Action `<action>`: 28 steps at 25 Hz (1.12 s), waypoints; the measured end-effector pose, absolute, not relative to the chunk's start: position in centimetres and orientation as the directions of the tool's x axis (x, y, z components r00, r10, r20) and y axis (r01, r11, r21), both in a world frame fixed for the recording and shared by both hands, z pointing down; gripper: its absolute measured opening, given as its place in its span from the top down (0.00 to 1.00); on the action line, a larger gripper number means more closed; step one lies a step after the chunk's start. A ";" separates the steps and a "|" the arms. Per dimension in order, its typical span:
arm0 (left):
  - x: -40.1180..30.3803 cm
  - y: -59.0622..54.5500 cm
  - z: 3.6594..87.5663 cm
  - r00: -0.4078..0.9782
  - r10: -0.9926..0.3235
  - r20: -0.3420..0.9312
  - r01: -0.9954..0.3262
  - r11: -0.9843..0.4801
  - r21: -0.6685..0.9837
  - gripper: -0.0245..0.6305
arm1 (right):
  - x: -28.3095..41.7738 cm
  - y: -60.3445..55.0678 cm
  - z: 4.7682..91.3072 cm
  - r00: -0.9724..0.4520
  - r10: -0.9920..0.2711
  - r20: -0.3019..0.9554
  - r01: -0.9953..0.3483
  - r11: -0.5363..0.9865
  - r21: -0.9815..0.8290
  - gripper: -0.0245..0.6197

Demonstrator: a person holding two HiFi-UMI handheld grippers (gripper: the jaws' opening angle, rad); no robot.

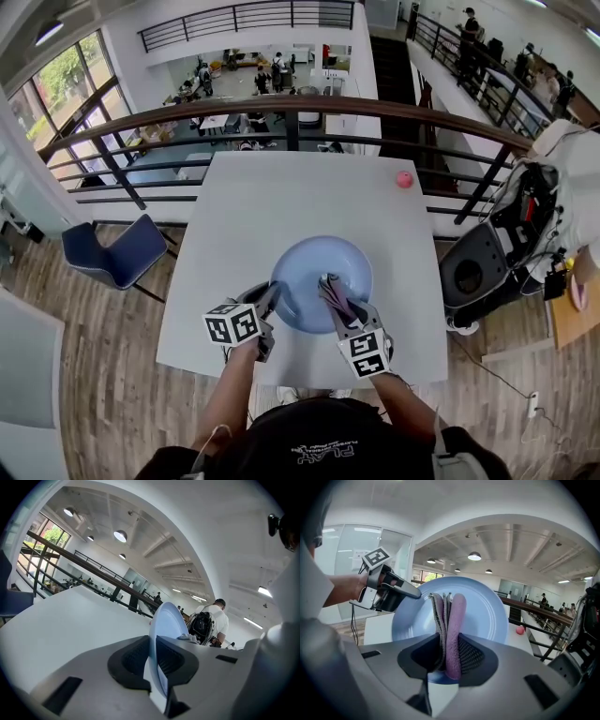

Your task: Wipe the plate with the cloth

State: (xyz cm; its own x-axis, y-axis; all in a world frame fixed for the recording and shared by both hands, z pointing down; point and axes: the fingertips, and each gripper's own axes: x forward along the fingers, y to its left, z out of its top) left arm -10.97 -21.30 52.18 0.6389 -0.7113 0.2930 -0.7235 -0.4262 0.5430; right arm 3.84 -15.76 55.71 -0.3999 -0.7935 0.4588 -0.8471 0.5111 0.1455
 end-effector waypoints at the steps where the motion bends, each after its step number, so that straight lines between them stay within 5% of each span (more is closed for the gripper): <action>1: -10.9 -21.2 52.0 0.639 -0.711 0.293 -0.724 -0.429 0.540 0.90 | 4.5 -16.0 55.3 -0.378 -0.807 0.454 -0.859 0.488 0.153 0.78; 10: -10.3 -20.1 53.6 0.670 -0.676 0.308 -0.691 -0.415 0.592 0.90 | 9.0 -17.3 53.5 -0.249 -0.880 0.405 -0.926 0.339 0.168 0.78; 28: -8.6 -18.5 60.6 0.683 -0.594 0.424 -0.680 -0.307 0.666 0.91 | 10.1 -16.0 51.5 -0.295 -0.920 0.256 -0.937 0.331 0.109 0.78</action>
